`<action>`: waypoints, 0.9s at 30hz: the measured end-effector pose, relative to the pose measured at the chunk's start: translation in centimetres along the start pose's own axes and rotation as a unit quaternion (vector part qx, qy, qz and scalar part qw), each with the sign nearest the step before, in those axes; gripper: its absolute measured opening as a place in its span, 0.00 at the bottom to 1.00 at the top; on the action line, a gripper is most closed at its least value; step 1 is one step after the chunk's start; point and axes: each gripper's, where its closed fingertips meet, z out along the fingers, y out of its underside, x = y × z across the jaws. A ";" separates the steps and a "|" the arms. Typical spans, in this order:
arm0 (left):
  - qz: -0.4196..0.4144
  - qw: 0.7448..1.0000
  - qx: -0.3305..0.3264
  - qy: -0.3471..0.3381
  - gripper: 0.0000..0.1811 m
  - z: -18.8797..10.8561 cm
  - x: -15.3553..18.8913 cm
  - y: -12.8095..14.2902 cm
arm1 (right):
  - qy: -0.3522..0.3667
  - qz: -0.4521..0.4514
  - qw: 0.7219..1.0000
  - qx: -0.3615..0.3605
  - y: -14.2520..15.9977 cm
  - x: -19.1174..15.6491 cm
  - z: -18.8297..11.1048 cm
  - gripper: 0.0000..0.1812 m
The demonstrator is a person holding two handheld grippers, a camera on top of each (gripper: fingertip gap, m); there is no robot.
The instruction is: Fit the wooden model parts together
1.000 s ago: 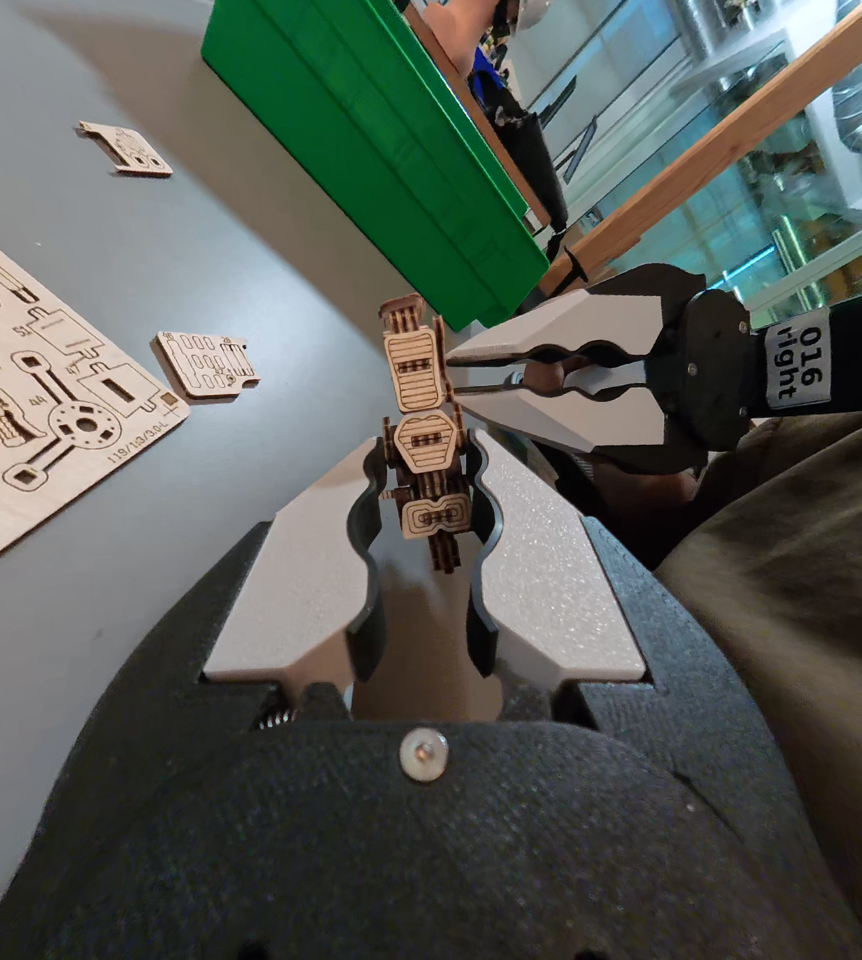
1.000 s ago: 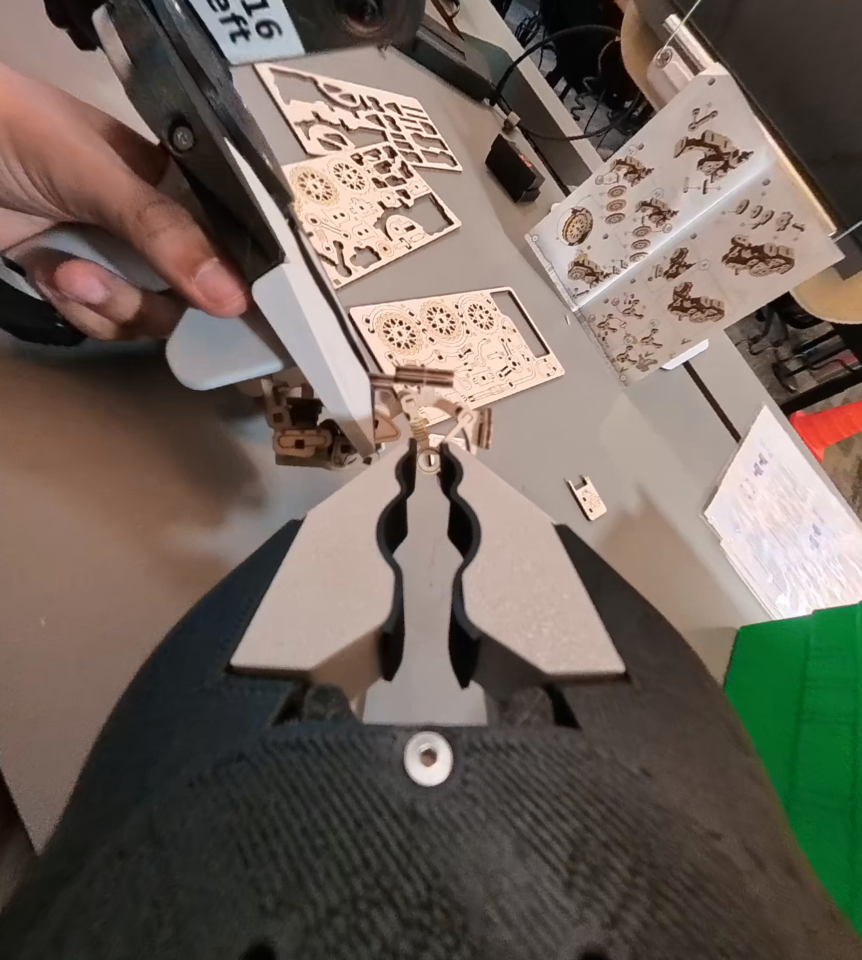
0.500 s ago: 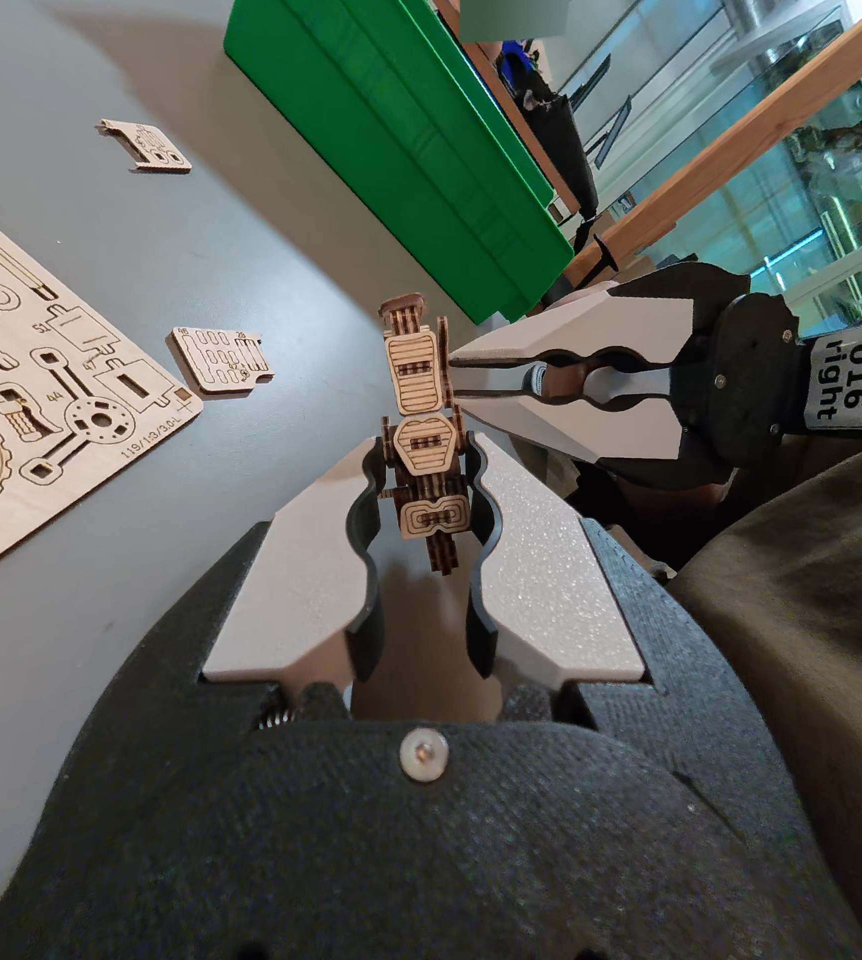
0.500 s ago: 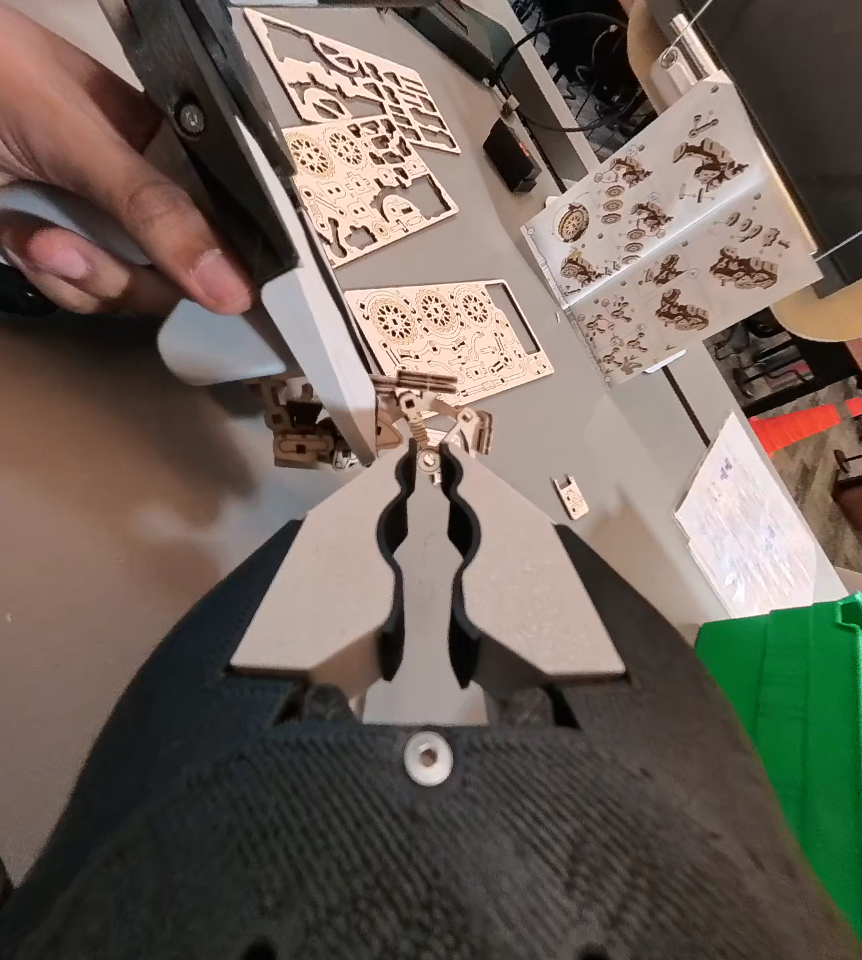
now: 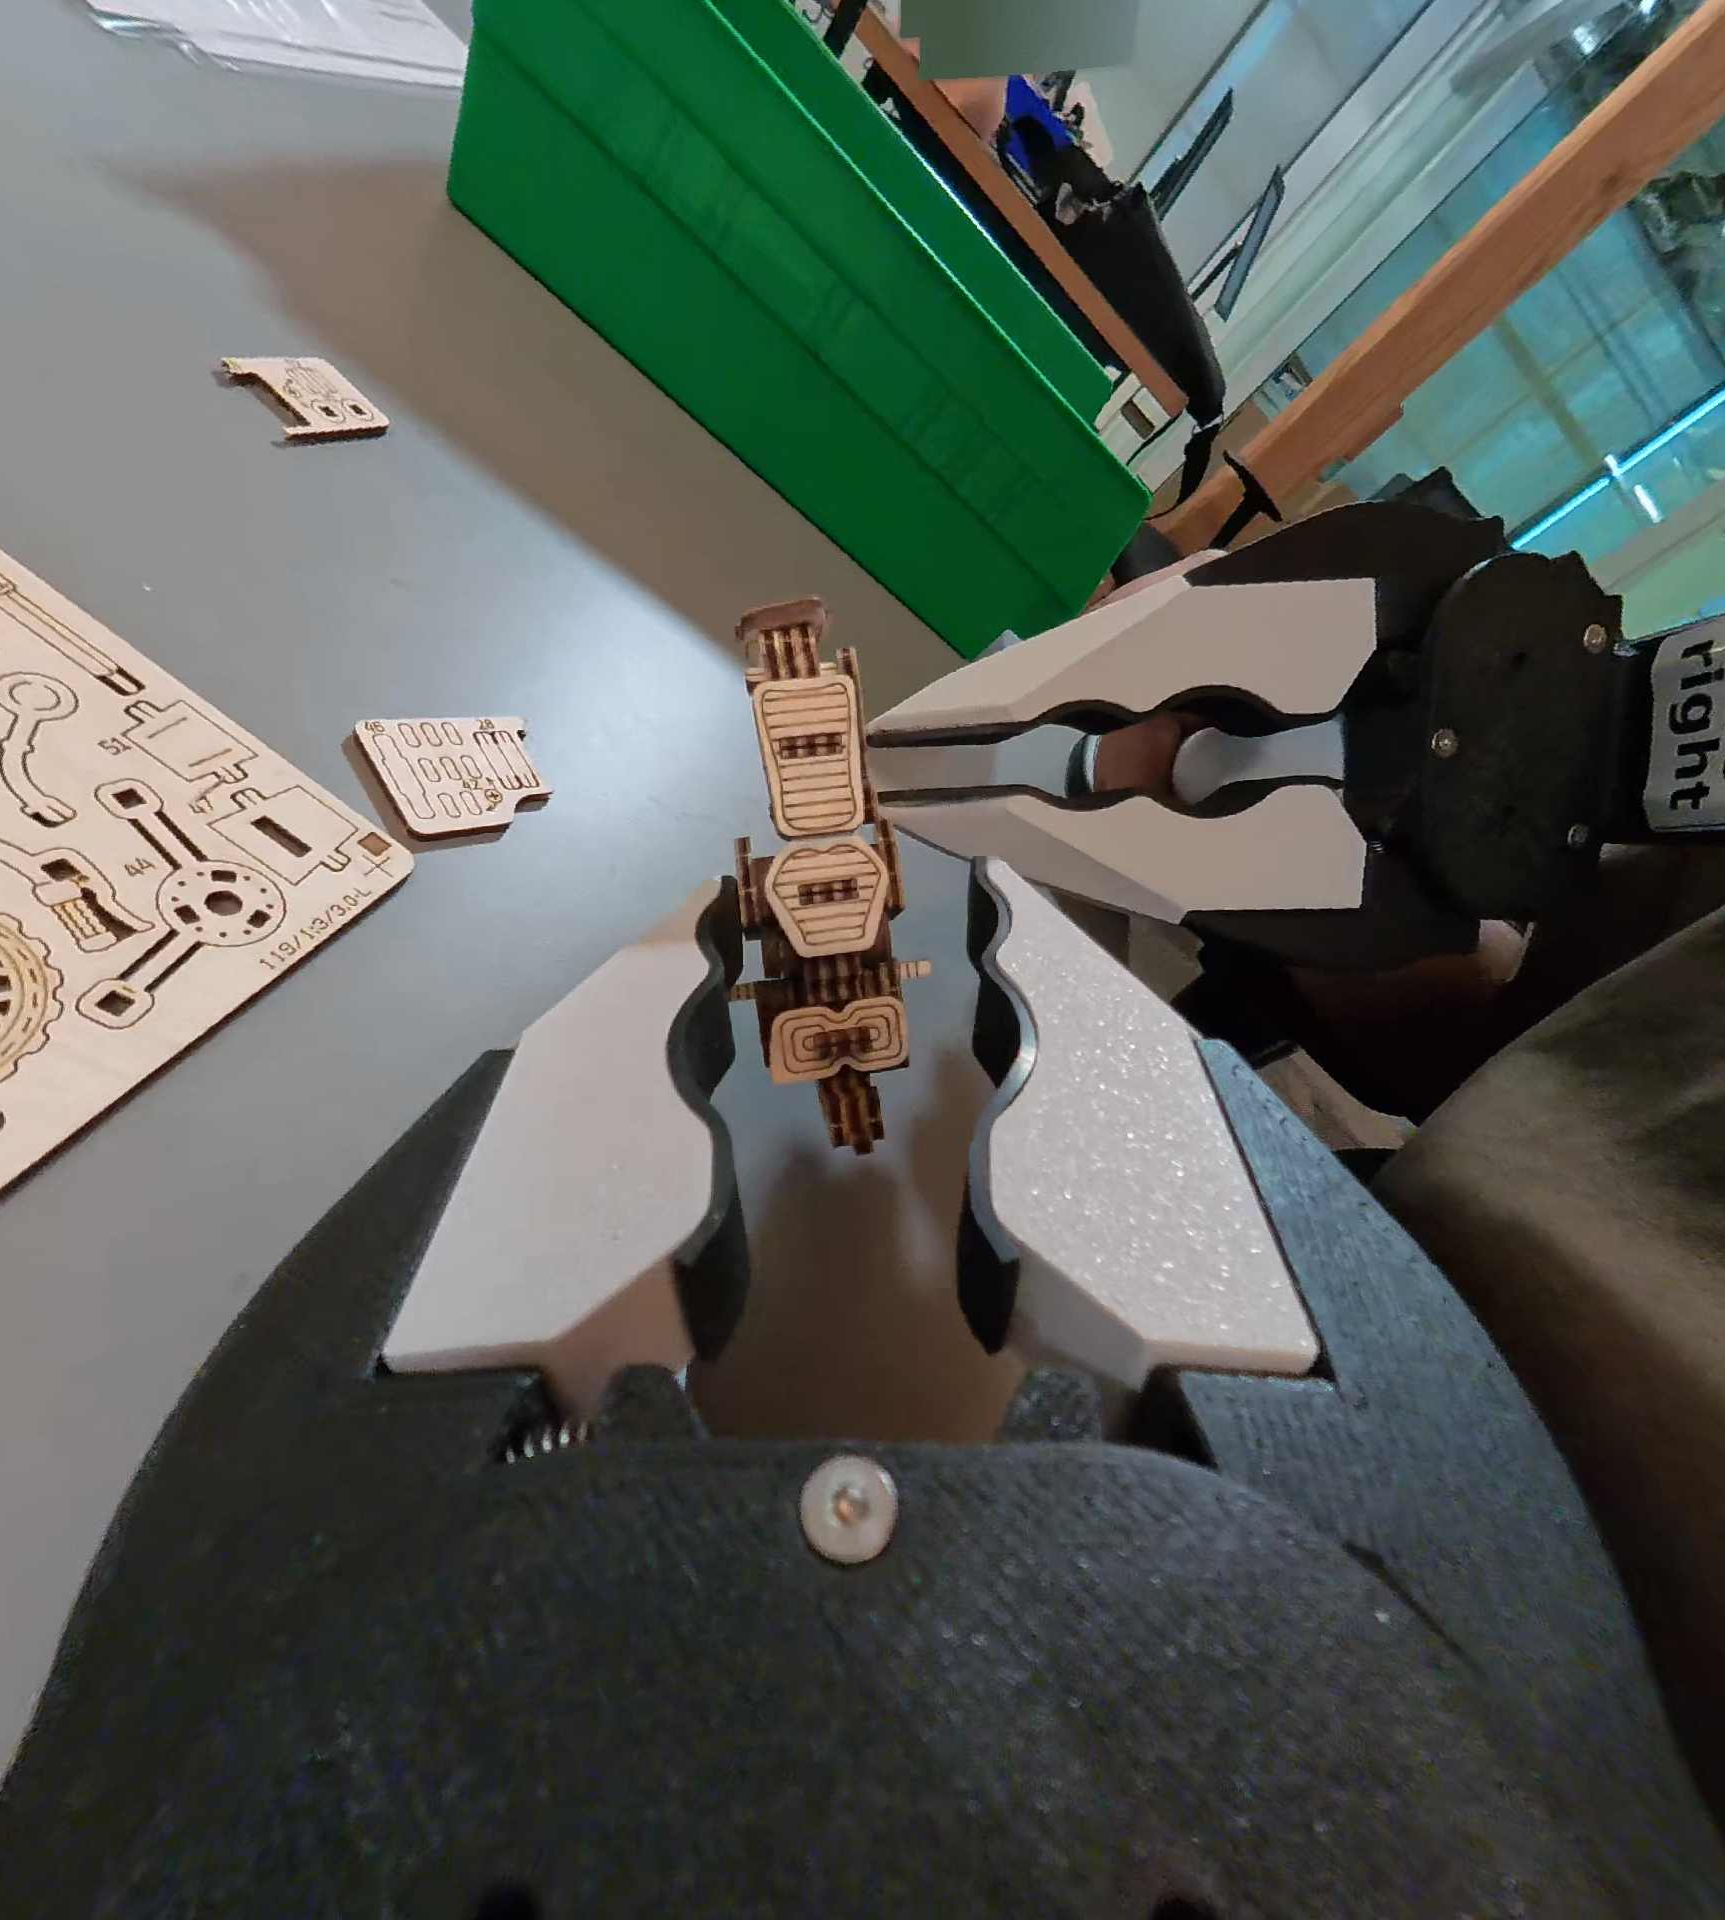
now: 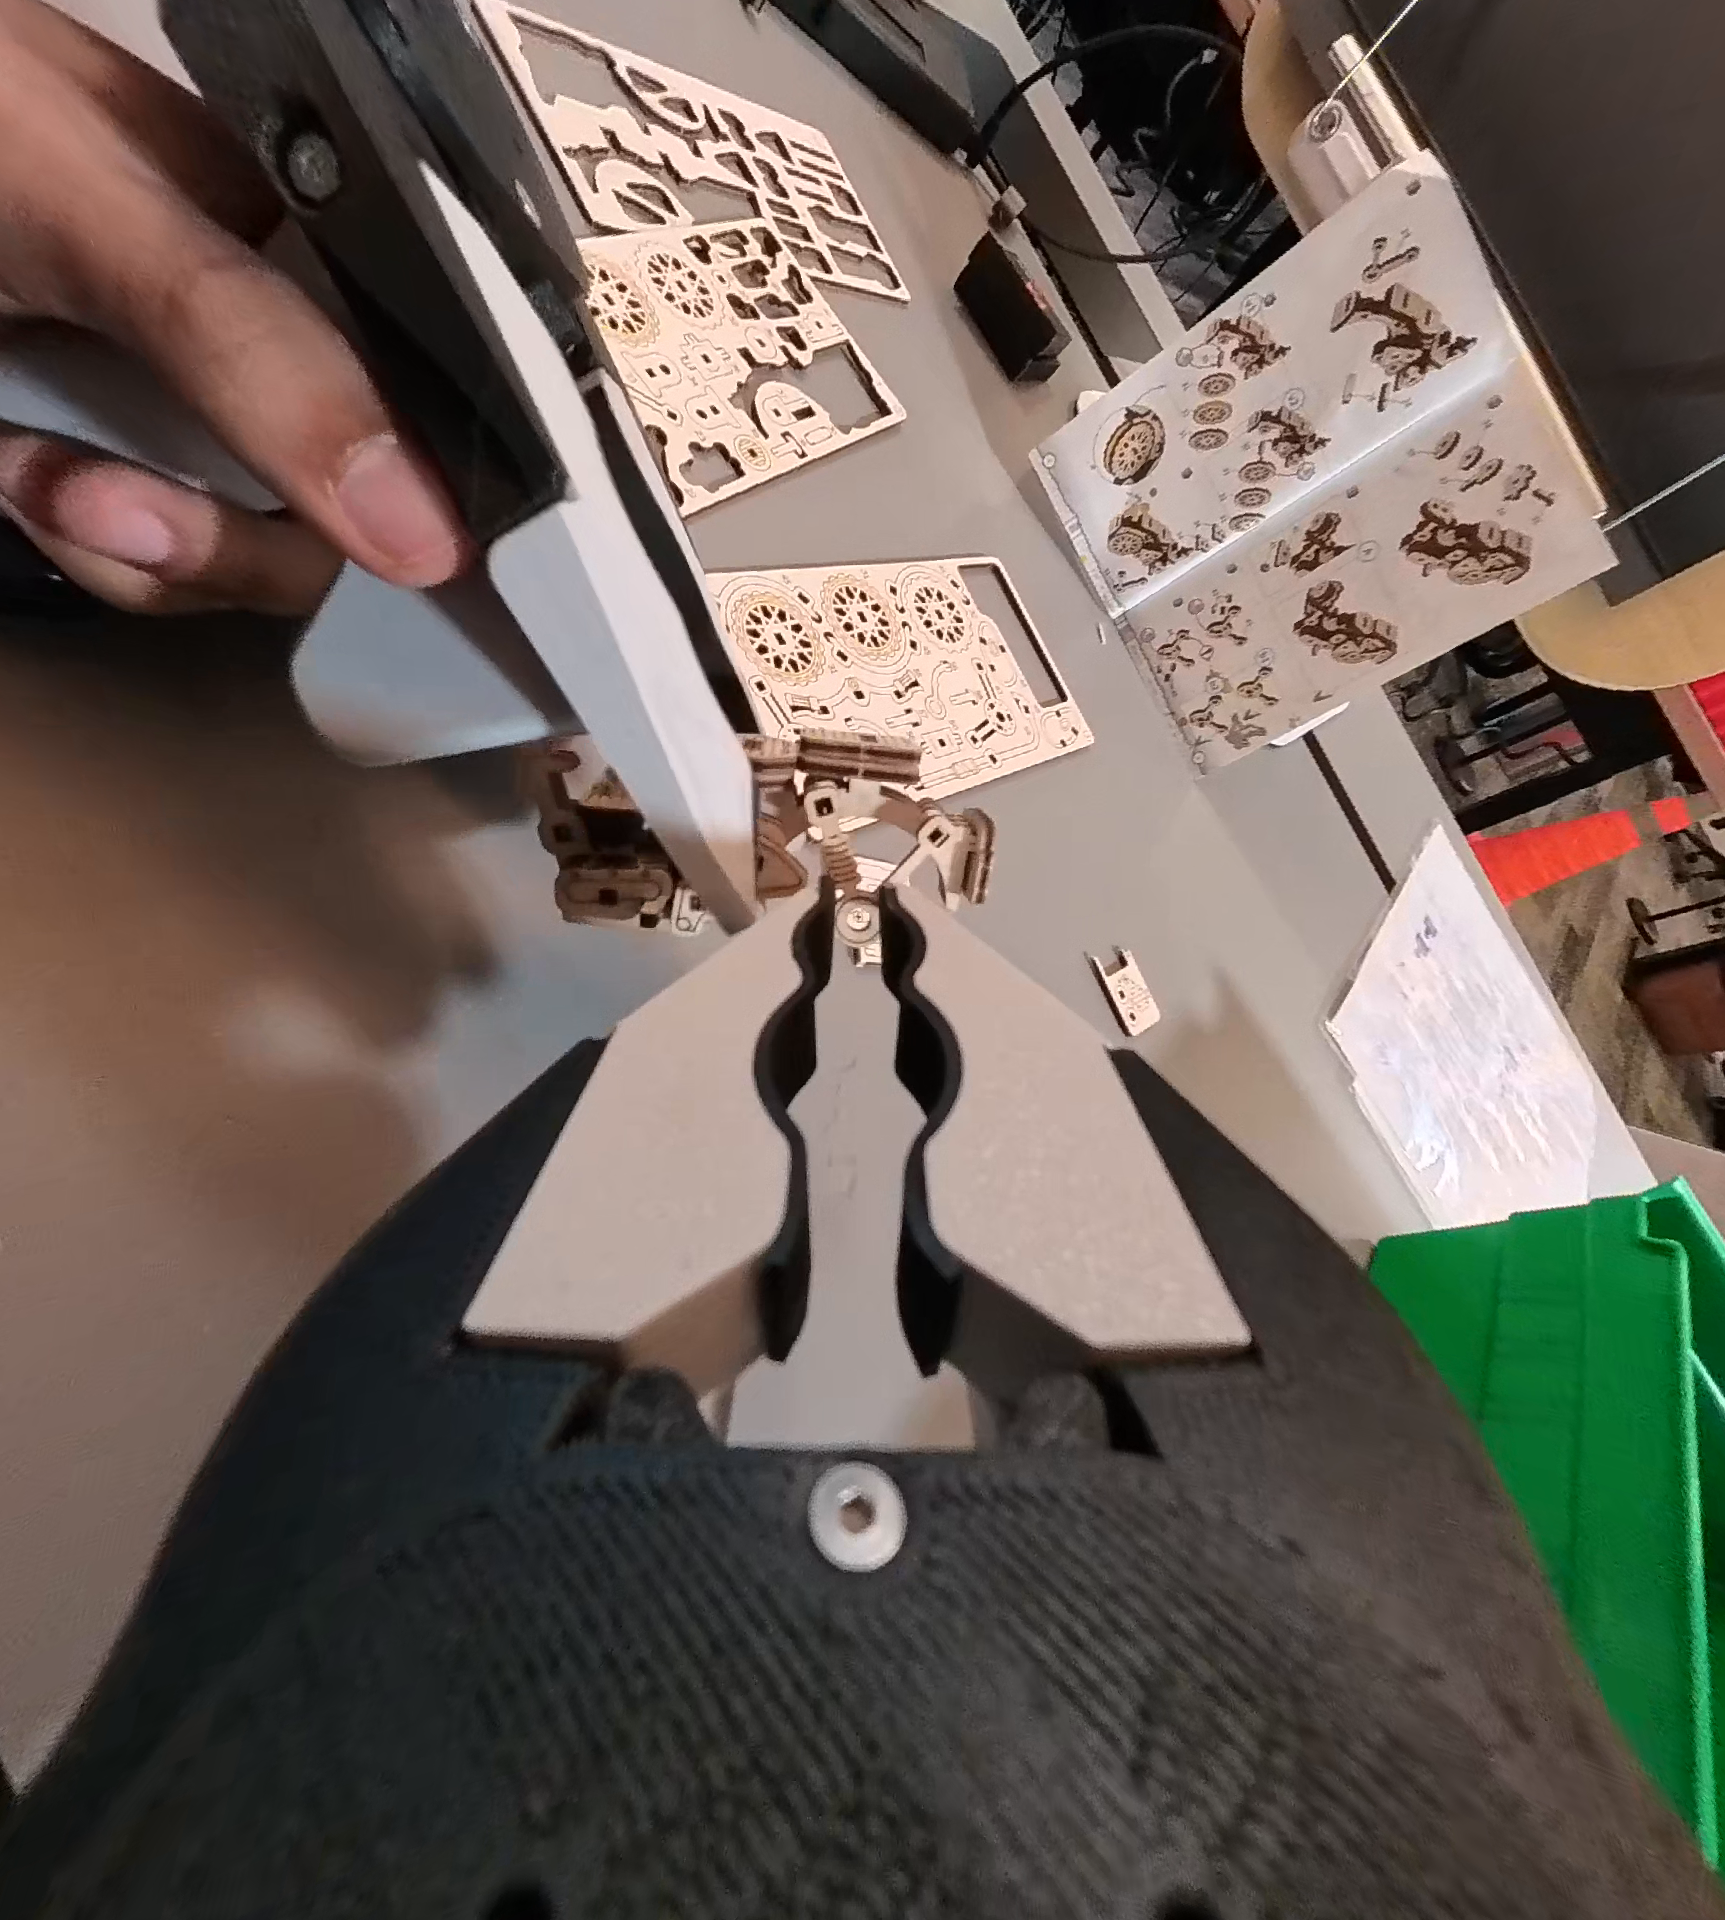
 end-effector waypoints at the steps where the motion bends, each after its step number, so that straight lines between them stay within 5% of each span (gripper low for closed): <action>1: 0.001 1.000 -0.003 0.000 0.23 0.0 0.0 0.1 | 0.000 0.000 1.000 0.001 0.0 0.0 0.0 0.03; 14: 0.009 1.000 -0.018 -0.017 0.18 0.0 -0.6 0.2 | 0.000 0.005 1.000 -0.001 0.4 0.2 0.0 0.00; 20: -0.041 0.998 -0.030 -0.039 0.17 -1.6 -3.3 -0.1 | -0.032 0.090 0.995 -0.029 3.2 0.8 0.6 0.00; 27: -0.025 0.993 -0.114 -0.026 0.17 -1.1 -2.8 2.5 | -0.153 0.220 0.960 -0.087 6.5 -2.1 2.2 0.18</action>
